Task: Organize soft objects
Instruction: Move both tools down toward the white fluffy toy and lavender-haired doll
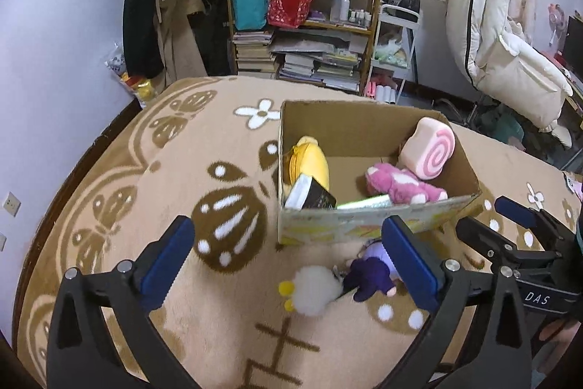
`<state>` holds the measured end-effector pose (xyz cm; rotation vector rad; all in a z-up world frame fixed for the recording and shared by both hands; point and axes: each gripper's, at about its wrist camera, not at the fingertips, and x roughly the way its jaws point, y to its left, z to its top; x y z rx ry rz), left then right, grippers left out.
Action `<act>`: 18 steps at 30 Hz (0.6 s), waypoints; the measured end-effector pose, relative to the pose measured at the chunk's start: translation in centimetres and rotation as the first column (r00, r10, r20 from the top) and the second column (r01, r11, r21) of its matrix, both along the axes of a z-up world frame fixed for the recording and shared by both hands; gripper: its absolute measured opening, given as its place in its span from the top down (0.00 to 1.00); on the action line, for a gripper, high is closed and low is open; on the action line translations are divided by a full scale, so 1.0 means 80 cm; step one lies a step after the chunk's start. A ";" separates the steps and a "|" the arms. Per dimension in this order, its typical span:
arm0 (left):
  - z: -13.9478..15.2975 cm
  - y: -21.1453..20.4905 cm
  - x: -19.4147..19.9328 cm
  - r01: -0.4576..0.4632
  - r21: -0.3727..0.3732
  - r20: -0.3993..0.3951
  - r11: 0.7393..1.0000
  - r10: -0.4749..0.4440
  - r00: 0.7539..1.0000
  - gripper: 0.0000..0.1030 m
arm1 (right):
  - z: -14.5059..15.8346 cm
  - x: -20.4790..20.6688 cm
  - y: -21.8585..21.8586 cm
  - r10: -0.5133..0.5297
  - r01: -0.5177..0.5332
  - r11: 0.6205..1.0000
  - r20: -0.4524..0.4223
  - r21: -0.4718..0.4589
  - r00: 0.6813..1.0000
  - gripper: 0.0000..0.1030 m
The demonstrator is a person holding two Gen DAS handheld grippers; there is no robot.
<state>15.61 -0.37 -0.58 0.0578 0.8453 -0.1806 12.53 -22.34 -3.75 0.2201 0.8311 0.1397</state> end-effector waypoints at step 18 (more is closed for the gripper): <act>-0.048 0.031 0.000 -0.079 -0.097 -0.135 0.992 0.066 0.989 0.01 | -0.041 -0.002 0.000 0.031 -0.017 0.990 -0.100 0.138 0.994 0.00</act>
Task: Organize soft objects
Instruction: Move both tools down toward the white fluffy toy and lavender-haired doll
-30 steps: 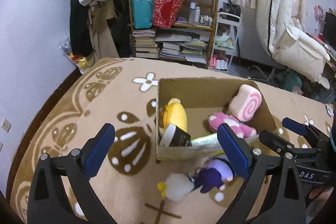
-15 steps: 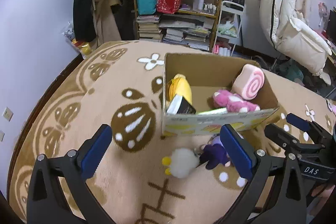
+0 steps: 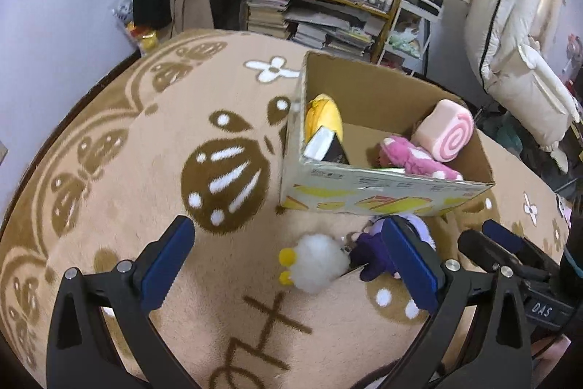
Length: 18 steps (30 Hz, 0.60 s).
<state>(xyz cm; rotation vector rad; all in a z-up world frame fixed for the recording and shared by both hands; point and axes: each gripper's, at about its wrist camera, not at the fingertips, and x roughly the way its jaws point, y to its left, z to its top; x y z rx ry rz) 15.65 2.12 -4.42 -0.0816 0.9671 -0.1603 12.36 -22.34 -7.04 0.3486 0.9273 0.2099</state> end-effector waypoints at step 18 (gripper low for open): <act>-0.048 0.006 0.027 -0.013 0.017 -0.112 1.000 0.015 0.994 0.01 | -0.060 0.034 0.004 -0.043 0.055 0.994 -0.125 0.093 0.991 0.01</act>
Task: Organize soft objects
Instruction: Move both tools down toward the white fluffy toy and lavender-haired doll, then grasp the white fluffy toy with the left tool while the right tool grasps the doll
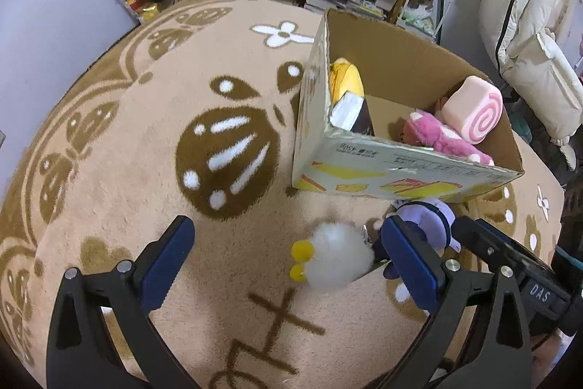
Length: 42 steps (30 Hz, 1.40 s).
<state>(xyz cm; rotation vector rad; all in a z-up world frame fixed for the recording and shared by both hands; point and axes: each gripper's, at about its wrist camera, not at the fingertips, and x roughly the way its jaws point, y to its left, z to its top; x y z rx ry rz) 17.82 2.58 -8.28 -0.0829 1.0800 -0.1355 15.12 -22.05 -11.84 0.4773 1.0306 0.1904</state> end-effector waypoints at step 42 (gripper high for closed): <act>-0.072 -0.039 0.013 0.120 0.020 -0.170 0.993 -0.115 0.979 0.16 | -0.044 0.026 0.015 0.052 -0.047 0.995 -0.055 0.089 0.997 0.36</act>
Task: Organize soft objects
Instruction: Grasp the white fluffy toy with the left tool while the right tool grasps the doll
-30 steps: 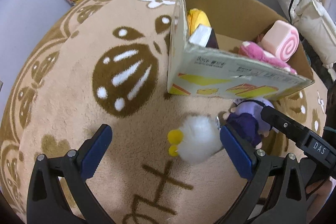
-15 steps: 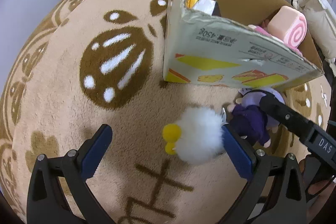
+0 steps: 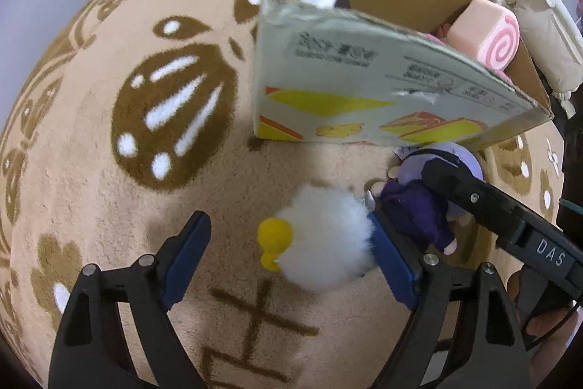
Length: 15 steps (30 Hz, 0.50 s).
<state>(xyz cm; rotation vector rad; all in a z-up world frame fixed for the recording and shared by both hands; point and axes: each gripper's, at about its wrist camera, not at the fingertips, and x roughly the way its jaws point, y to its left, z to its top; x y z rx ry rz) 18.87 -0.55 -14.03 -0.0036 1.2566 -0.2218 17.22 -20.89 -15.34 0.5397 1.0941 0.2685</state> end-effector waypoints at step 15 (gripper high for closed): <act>-0.005 -0.014 -0.004 0.022 -0.079 -0.027 0.997 -0.024 0.999 0.65 | 0.005 -0.002 0.008 0.032 -0.031 0.998 0.019 -0.061 0.999 0.37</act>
